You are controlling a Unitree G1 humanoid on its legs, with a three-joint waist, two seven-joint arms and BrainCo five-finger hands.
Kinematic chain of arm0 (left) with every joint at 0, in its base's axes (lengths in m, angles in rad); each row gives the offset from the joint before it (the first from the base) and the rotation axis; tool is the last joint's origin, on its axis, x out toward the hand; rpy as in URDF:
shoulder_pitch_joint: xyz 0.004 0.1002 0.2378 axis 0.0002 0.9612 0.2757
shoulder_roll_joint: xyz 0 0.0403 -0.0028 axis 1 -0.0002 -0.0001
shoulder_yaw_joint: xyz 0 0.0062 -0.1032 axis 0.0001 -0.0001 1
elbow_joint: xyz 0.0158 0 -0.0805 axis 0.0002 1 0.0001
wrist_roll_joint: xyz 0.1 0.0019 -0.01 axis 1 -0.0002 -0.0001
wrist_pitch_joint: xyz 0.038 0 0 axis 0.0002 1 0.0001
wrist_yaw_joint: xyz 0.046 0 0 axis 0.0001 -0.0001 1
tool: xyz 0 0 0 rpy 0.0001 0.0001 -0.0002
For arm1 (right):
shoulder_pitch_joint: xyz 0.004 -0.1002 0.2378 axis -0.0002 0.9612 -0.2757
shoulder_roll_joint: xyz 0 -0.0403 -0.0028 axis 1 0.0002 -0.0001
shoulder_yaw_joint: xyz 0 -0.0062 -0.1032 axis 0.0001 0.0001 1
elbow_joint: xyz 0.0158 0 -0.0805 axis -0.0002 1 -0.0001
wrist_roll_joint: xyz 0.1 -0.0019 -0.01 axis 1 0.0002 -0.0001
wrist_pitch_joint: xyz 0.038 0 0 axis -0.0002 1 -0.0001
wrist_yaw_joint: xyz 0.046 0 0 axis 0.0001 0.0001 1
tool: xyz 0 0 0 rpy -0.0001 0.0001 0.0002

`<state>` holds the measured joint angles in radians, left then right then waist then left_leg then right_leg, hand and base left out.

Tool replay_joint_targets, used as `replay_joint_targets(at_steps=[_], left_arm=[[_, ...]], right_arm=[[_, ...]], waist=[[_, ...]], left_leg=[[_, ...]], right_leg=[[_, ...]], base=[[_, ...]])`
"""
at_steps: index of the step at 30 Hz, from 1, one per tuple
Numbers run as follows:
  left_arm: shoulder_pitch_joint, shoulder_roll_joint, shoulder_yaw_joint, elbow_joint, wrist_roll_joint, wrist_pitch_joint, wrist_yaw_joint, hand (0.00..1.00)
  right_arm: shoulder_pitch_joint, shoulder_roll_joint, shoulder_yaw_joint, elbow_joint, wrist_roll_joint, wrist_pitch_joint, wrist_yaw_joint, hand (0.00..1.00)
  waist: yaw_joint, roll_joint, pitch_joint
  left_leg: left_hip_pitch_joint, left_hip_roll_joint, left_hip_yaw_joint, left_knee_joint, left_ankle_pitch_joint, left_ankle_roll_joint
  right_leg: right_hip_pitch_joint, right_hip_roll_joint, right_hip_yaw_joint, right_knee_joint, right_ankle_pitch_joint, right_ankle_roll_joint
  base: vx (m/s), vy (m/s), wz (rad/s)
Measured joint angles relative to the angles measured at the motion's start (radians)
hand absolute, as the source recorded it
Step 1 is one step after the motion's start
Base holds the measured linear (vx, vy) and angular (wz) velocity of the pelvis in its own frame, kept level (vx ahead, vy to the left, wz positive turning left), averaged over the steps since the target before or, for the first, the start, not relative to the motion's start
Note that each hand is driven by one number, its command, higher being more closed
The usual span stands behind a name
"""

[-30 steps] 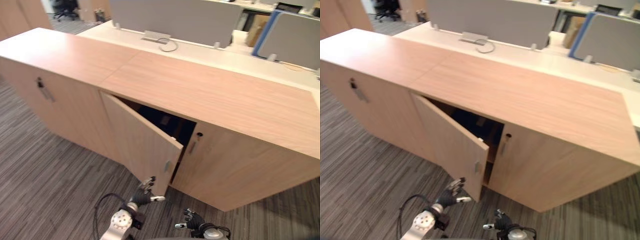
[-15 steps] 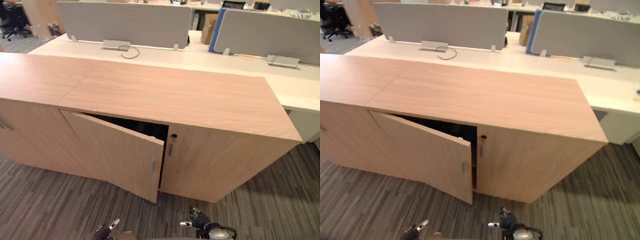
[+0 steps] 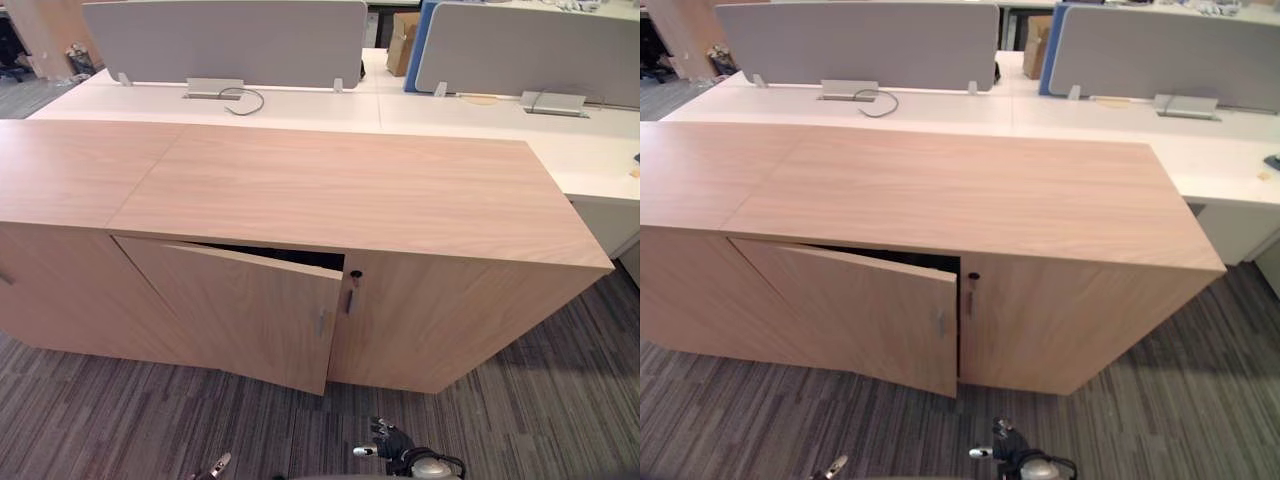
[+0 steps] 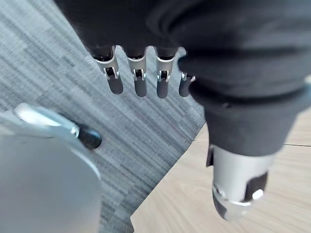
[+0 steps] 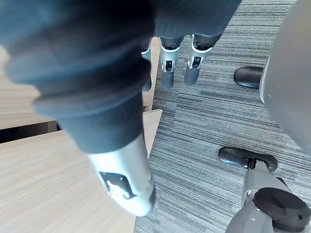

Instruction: Walk over to the cabinet, pick up the folder, carry it to the office cabinet, place the folder inside the office cabinet, then close the office cabinet door

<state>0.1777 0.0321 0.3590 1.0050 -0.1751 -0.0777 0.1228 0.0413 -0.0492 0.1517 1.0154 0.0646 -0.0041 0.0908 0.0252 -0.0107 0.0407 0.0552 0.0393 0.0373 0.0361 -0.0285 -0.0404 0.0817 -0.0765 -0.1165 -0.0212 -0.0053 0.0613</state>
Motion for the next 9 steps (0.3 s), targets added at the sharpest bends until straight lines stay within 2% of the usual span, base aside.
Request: replay_joint_targets(at_steps=[4,9], left_arm=[[0.000,-0.002,-0.011,-0.005,0.018,-0.015,0.011,0.00],[0.004,0.008,-0.025,0.000,-0.033,-0.016,-0.044,0.00]], right_arm=[[0.001,0.002,-0.004,0.001,0.033,-0.003,-0.019,0.00],[0.001,0.005,-0.020,0.003,0.032,-0.003,-0.021,0.00]], waist=[[-0.002,-0.006,-0.001],[0.000,-0.014,0.004]], left_leg=[[0.002,0.000,-0.001,-0.021,0.014,0.001],[0.016,0.000,0.002,-0.053,0.031,0.000]], right_leg=[[-0.009,0.000,-0.002,0.001,0.001,0.000],[-0.011,0.002,0.000,0.001,0.005,0.000]], base=[[0.00,0.003,0.01],[0.00,0.000,0.00]])
